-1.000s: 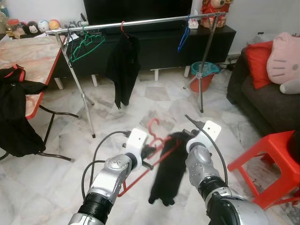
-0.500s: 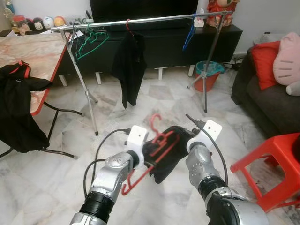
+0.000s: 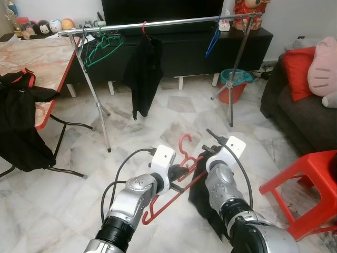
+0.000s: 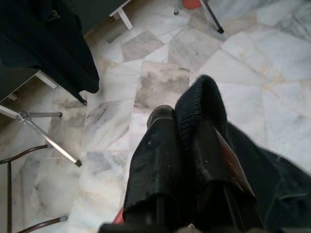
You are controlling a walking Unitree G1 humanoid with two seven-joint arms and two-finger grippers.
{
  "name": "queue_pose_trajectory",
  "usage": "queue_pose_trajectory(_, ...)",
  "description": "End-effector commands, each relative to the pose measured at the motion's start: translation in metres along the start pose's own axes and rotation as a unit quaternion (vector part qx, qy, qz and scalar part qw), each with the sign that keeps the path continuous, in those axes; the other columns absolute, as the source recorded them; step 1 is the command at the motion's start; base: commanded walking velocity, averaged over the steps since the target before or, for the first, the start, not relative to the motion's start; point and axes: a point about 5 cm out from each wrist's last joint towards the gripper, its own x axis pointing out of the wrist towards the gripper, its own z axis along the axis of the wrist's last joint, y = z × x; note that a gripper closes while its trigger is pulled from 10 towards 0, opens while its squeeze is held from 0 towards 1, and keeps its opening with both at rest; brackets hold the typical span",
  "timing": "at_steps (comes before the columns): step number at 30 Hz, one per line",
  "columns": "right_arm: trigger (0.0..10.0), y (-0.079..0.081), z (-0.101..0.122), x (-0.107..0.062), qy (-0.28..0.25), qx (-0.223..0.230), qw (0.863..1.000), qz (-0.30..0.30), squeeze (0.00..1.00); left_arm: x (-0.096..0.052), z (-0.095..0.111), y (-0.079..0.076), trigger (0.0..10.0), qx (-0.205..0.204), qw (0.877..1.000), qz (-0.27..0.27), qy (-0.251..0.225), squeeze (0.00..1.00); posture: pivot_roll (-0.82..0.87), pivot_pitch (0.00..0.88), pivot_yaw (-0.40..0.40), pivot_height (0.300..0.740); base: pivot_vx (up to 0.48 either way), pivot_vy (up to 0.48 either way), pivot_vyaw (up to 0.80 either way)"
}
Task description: Hang hanger
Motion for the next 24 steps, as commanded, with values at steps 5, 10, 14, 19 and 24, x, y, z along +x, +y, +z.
queue_pose_trajectory(5, 10.0, 0.008, 0.005, 0.0, -0.009, 0.021, 1.0, -0.003, 0.0, 0.007, 0.001, 0.009, 10.0, 0.043, 0.996, 0.076, 0.037, 0.0, -0.06, 0.0, -0.006, 0.732, 0.0, 0.0, 0.0)
queue_pose_trajectory(10, 10.0, 0.004, 0.004, 0.0, -0.009, 0.022, 1.0, -0.013, 0.0, 0.008, 0.003, 0.017, 10.0, 0.06, 0.989, 0.131, 0.043, 0.0, -0.06, 0.0, -0.007, 0.732, 0.0, 0.0, 0.0)
queue_pose_trajectory(14, 10.0, 0.003, 0.005, 0.0, -0.011, 0.023, 1.0, -0.017, 0.0, 0.007, 0.003, 0.024, 10.0, 0.064, 0.983, 0.165, 0.05, 0.0, -0.06, 0.0, -0.006, 0.732, 0.0, 0.0, 0.0)
queue_pose_trajectory(19, 10.0, 0.002, 0.006, 0.0, -0.014, 0.024, 0.999, -0.022, 0.0, 0.005, 0.001, 0.029, 10.0, 0.081, 0.979, 0.179, 0.063, 0.0, -0.06, 0.0, -0.007, 0.732, 0.0, 0.0, 0.0)
queue_pose_trajectory(24, 10.0, 0.001, 0.006, 0.0, -0.014, 0.024, 0.999, -0.026, 0.0, 0.004, 0.001, 0.033, 10.0, 0.093, 0.974, 0.195, 0.065, 0.0, -0.06, 0.0, -0.008, 0.732, 0.0, 0.0, 0.0)
